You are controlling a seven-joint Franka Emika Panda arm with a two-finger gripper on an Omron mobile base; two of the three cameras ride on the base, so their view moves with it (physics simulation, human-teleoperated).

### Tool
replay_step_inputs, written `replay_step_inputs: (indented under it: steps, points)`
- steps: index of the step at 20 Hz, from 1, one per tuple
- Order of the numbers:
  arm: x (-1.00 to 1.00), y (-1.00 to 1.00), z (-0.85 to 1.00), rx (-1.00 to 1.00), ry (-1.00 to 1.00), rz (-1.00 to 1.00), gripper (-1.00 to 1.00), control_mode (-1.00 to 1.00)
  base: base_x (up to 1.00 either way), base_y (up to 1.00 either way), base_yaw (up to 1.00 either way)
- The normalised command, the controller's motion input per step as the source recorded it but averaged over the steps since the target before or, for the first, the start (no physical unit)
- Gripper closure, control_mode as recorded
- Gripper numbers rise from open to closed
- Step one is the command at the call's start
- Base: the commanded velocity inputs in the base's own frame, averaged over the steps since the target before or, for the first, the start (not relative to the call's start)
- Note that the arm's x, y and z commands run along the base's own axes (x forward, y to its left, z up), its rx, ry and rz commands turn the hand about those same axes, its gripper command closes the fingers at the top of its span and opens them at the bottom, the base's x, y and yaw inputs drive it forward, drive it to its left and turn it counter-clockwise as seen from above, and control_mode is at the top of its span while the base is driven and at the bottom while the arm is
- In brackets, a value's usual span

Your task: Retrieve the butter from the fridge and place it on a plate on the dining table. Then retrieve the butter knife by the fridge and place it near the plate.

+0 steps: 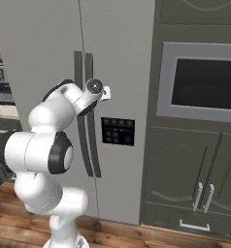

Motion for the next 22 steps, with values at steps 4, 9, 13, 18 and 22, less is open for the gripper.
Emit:
replay_step_inputs:
  steps: [4,9,13,18,22]
  points:
    - [-0.86,-0.10,0.31,-0.03,0.00,0.00,1.00,-1.00,0.00,0.00,0.00]
    - [-1.00,-0.63,0.11,0.00,0.04,0.00,1.00,-1.00,0.00,0.00,0.00]
    - [-1.00,-0.96,0.17,0.00,0.16,0.00,1.00,-1.00,0.00,0.00,0.00]
    - [-0.98,-1.00,0.03,-0.01,0.25,0.00,1.00,-1.00,0.00,0.00,0.00]
    - [-0.76,-1.00,-0.02,-0.05,0.30,-0.02,1.00,-1.00,0.00,0.00,0.00]
